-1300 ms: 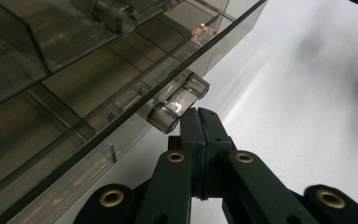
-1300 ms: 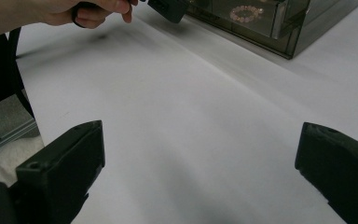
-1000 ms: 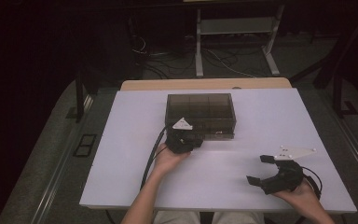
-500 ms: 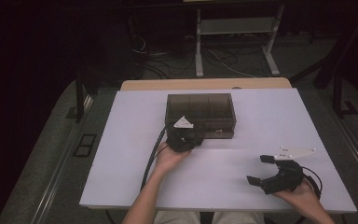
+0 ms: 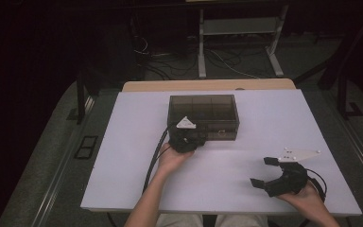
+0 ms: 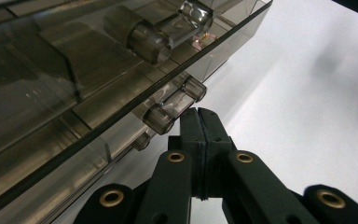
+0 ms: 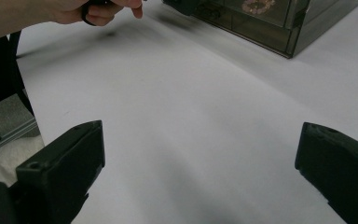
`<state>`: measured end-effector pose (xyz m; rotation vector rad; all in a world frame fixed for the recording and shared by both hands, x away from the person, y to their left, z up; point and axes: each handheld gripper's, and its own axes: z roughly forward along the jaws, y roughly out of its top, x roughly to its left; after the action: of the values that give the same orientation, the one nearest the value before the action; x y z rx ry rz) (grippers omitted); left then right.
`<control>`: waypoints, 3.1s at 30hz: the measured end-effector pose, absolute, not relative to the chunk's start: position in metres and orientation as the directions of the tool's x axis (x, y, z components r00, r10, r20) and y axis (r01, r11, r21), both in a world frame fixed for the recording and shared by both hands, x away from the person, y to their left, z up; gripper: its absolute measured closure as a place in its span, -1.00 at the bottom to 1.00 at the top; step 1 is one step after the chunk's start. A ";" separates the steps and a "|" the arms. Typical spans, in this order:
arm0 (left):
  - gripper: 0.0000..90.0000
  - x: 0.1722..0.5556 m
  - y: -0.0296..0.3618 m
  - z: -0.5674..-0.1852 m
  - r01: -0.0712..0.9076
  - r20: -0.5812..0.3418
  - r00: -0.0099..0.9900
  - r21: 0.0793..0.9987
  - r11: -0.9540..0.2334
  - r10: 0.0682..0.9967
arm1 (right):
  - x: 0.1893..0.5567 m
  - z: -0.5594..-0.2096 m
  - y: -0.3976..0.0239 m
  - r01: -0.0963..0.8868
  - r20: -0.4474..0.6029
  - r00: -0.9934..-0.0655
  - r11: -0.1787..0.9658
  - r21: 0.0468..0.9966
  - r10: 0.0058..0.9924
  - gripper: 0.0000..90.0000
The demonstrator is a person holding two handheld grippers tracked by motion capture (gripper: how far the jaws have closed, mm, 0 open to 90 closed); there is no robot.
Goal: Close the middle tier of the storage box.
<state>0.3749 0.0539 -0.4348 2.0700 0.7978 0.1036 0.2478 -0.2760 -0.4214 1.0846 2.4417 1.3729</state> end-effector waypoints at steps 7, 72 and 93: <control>0.98 0.377 0.052 -0.436 0.508 -0.228 0.780 0.775 -0.377 0.583 | 0.248 -0.421 -0.276 0.523 0.218 -0.729 0.323 0.789 0.649 -0.98; -1.00 0.338 0.084 -0.386 0.399 -0.244 0.884 0.839 -0.370 0.398 | 0.247 -0.421 -0.273 0.516 0.214 -0.735 0.327 0.792 0.643 -0.98; -1.00 0.318 0.130 -0.383 0.409 -0.225 0.847 0.855 -0.320 0.482 | 0.248 -0.420 -0.273 0.521 0.217 -0.728 0.320 0.792 0.650 -0.98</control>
<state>0.3180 0.1299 -0.3832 1.9501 0.6598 0.0850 0.2480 -0.2734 -0.4205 1.0879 2.4340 1.3761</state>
